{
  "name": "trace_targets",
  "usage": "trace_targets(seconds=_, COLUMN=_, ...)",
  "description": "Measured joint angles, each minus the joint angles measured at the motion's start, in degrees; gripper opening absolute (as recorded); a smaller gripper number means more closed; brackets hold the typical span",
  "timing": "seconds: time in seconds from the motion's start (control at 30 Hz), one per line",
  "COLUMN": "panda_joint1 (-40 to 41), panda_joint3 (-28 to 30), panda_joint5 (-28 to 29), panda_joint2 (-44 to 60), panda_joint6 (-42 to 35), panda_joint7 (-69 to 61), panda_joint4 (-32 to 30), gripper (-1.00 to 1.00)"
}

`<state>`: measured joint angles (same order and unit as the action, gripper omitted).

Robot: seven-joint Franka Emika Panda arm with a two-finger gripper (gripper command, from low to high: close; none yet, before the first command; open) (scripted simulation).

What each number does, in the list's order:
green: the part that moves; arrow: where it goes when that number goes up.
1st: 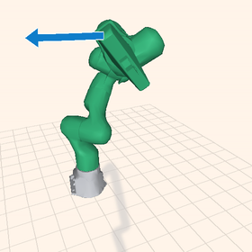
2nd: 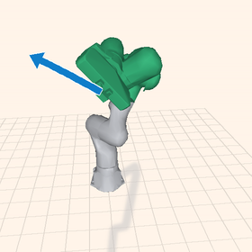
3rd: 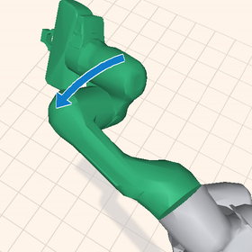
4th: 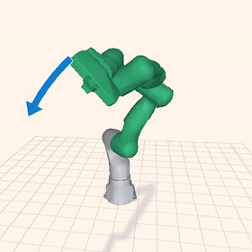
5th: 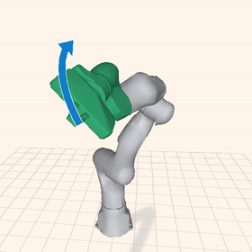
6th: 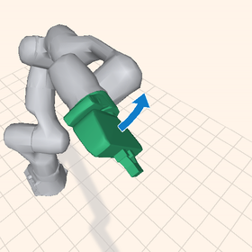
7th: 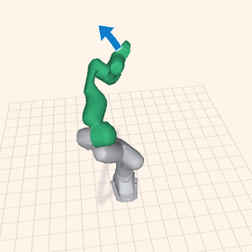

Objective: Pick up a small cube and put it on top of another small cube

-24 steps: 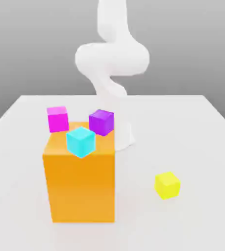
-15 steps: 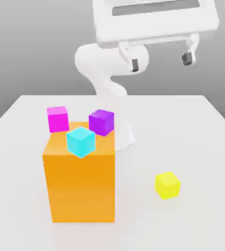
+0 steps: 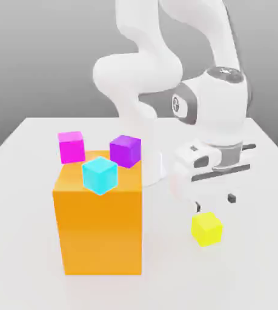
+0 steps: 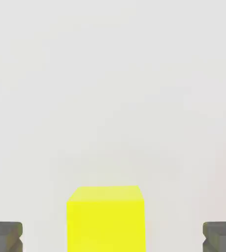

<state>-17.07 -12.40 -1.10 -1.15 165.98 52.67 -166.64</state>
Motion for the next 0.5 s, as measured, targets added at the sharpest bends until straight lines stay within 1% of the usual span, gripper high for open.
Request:
trace_targets(seconds=0.1, panda_joint1=-0.8, panda_joint3=2.1, panda_joint5=5.0, panda_joint2=4.8, panda_joint6=3.9, panda_joint7=3.4, panda_joint4=0.7, gripper=0.00)
trace_targets(seconds=0.17, panda_joint1=-3.0, panda_joint3=5.0, panda_joint5=7.9, panda_joint2=8.0, panda_joint6=6.5, panda_joint7=5.4, panda_joint4=1.2, gripper=0.00)
trace_targets(seconds=0.27, panda_joint1=-7.1, panda_joint3=9.6, panda_joint5=10.0, panda_joint2=12.9, panda_joint6=10.6, panda_joint7=7.2, panda_joint4=1.9, gripper=0.00)
trace_targets(seconds=0.3, panda_joint1=-8.2, panda_joint3=10.6, panda_joint5=10.2, panda_joint2=14.3, panda_joint6=11.8, panda_joint7=7.5, panda_joint4=2.1, gripper=-1.00)
trace_targets(seconds=0.5, panda_joint1=-8.7, panda_joint3=11.1, panda_joint5=10.5, panda_joint2=15.0, panda_joint6=12.4, panda_joint7=7.9, panda_joint4=2.2, gripper=-1.00)
